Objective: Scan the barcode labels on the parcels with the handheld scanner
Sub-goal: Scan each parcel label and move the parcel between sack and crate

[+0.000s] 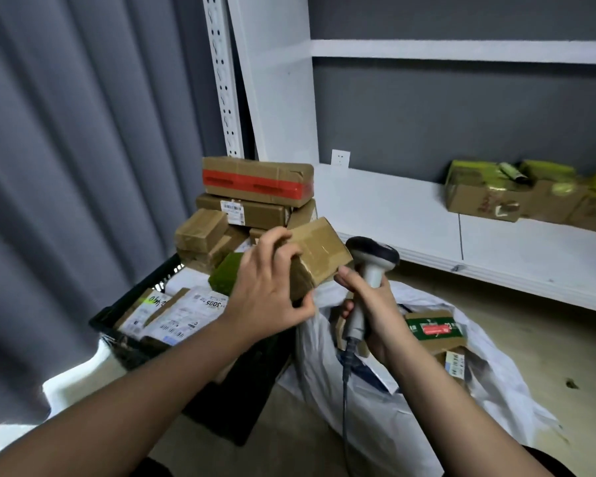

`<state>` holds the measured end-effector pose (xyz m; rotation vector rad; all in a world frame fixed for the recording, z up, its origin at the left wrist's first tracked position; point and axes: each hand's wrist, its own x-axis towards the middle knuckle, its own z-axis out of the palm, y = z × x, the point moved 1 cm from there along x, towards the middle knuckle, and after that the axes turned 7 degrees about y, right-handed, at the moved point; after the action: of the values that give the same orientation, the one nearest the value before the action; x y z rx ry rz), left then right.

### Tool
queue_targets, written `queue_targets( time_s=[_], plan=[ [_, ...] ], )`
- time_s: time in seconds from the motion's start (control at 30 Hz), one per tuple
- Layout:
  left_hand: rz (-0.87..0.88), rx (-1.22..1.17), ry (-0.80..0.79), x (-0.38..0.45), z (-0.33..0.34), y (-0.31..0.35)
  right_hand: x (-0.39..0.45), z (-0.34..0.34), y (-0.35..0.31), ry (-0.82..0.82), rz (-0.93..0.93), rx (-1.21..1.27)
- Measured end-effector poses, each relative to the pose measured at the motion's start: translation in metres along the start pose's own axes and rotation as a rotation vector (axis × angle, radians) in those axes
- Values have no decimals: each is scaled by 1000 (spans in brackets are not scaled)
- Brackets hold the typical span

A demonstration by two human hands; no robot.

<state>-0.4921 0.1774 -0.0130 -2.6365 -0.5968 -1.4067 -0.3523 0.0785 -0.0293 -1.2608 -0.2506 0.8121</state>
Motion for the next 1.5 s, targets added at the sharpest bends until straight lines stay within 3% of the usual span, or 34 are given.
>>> queue_targets(
  time_s=[0.27, 0.37, 0.53, 0.63, 0.67, 0.77, 0.83, 0.9, 1.0, 1.1, 1.17, 1.23, 1.37, 1.5],
  plan=[
    [-933, -464, 78, 32, -8, 45, -26, -21, -22, -84, -235, -150],
    [-1002, -524, 63, 38, -3, 55, -26, -25, -22, -71, -259, -167],
    [-942, -596, 7, 40, 1, 68, -19, -28, -22, -14, -272, -234],
    [-1052, -826, 30, 34, -2, 49, -12, -29, -29, -2, -219, -192],
    [-1101, -896, -36, 27, -2, 38, -12, -30, -30, -29, -189, -139],
    [-1159, -1170, -530, -2, -2, 21, -9, -31, -29, -143, -88, 93],
    [-1140, -1267, -726, -17, -2, 22, -9, -30, -27, -205, -63, 150],
    [-1123, -1241, -743, -21, -1, 24, -9, -29, -26, -243, -61, 161],
    [-1094, -1057, -604, -17, 1, 16, -8, -26, -28, -185, -61, 164],
    [-973, -591, -362, -19, 3, 1, -4, -27, -28, -47, -82, 153],
    [-881, -184, -193, -22, 3, -6, -6, -26, -29, -57, -93, 163],
    [-858, 29, -95, -25, 4, -10, -9, -21, -26, -107, -116, 131],
    [-832, 68, 18, -29, 10, 0, -18, -7, -12, -1, -250, -130],
    [-789, -51, 74, -28, 14, 26, -19, 0, -6, 75, -291, -151]
  ],
)
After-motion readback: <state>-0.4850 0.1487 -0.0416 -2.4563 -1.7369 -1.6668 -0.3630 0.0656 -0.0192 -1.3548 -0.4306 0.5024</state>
